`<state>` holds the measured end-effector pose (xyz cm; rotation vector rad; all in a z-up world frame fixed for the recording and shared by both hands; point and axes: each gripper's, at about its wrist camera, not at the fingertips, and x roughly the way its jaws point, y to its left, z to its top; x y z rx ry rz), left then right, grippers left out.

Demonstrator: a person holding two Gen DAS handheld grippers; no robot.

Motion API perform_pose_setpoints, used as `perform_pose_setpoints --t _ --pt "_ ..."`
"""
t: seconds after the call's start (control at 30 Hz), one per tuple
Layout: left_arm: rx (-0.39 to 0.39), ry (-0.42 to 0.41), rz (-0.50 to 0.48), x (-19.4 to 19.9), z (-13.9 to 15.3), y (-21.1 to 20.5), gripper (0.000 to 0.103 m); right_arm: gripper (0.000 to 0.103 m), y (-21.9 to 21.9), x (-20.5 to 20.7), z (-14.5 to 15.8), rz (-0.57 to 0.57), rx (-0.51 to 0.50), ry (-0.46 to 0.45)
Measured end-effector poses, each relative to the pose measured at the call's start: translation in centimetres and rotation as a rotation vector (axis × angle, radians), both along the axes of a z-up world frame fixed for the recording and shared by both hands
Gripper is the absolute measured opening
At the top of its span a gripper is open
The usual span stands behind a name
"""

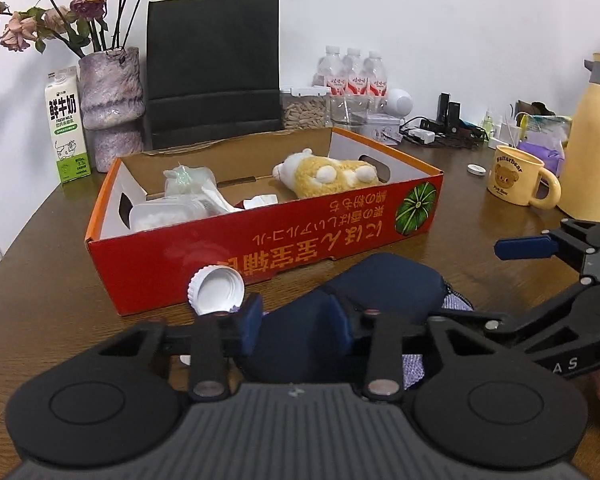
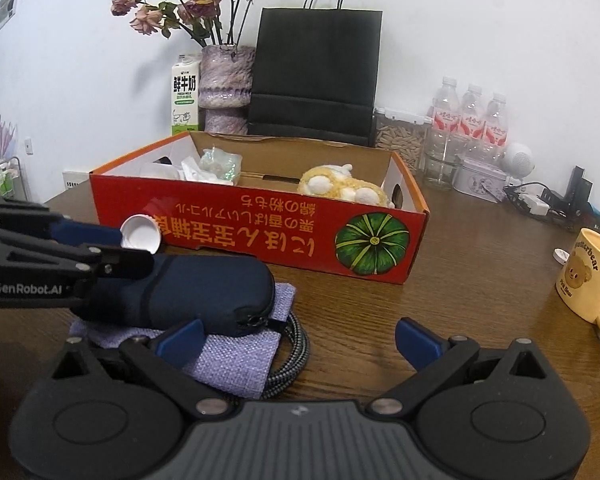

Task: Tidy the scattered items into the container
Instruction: 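Withdraw both tools toward the dark blue pouch and white caps, then grasp the dark blue pouch with the left gripper and lift it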

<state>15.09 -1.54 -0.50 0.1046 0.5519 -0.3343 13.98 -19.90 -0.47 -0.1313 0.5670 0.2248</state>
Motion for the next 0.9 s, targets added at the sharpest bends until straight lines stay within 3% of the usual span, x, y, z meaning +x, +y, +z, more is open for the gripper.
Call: perform_pose_setpoints --t 0.2,0.77,0.8,0.87,0.9 --pt "0.005 0.021 -0.001 -0.2 0.1 -0.2 0.027 0.102 0.0 0.6 0.0 -0.002 0.001 0.002" --pt "0.015 0.040 0.011 -0.9 0.5 -1.5 0.028 0.102 0.0 2.3 0.7 0.022 -0.002 -0.028" --pt "0.020 0.037 0.015 -0.9 0.6 -1.5 0.034 0.102 -0.1 2.3 0.7 0.024 0.001 -0.027" --pt "0.039 0.022 0.030 -0.7 1.1 -1.6 0.055 0.102 -0.3 2.1 0.8 0.026 0.006 -0.028" --pt "0.043 0.015 0.033 -0.6 1.3 -1.6 0.072 0.102 -0.4 2.0 0.8 0.022 0.006 -0.030"
